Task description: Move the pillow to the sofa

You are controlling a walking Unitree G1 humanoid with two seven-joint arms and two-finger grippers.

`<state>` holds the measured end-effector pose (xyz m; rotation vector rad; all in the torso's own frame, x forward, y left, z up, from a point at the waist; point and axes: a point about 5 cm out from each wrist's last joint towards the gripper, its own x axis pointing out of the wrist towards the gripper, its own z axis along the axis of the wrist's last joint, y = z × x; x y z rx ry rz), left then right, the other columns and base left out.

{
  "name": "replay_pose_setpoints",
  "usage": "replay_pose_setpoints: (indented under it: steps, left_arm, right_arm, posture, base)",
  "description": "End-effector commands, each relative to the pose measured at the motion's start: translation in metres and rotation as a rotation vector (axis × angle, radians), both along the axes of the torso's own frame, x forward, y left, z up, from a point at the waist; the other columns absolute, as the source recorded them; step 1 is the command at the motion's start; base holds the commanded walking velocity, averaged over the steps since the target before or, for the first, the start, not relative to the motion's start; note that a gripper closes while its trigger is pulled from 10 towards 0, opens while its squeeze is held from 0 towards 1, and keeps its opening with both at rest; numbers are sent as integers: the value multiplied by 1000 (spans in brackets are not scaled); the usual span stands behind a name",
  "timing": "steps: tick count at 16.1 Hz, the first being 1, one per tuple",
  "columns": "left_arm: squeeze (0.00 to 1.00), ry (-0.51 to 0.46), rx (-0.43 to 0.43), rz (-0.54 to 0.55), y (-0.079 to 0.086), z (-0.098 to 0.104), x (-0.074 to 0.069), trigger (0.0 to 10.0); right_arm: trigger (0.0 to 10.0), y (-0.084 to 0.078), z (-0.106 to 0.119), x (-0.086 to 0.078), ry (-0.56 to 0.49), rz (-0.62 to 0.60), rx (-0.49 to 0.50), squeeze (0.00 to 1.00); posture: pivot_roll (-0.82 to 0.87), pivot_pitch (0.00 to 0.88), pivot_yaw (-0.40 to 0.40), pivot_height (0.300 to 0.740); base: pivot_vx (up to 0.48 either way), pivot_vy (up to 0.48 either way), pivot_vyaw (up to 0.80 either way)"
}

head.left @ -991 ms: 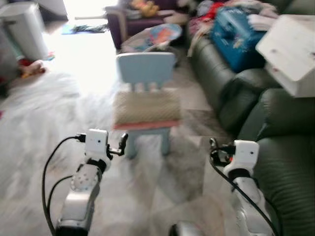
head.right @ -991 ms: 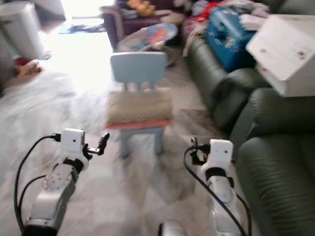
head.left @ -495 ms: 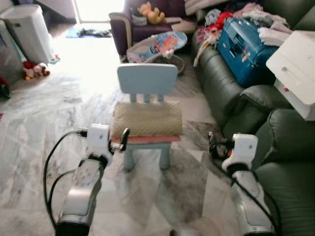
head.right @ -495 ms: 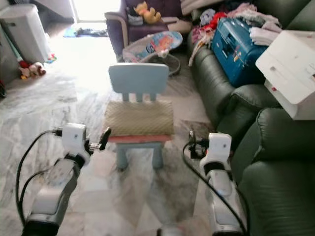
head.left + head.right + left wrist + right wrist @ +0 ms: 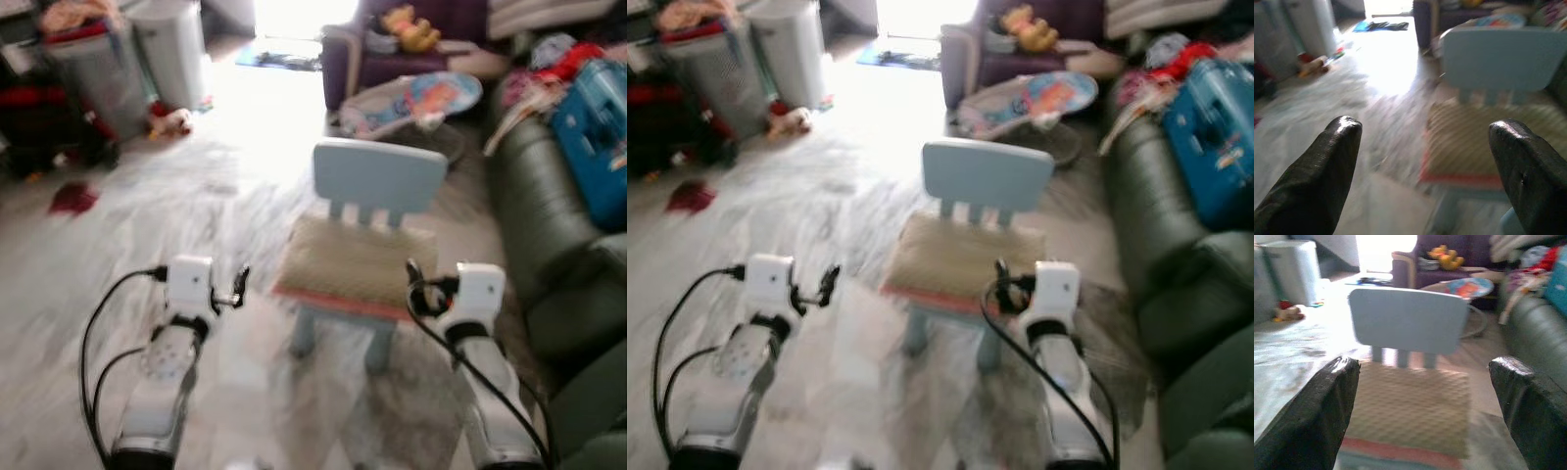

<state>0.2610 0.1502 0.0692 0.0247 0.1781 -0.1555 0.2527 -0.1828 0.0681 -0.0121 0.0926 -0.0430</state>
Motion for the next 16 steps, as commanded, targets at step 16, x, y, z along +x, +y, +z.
replay_pose_setpoints:
  steps: [16]
  left_arm:
    - [0, -6, -16, -10, -12, 1, 1, 10000]
  right_arm:
    - [10000, -8, -2, 0, 20, -20, -11, 0]
  posture:
    - [-22, 0, -17, 740]
  base:
    - [253, 0, -265]
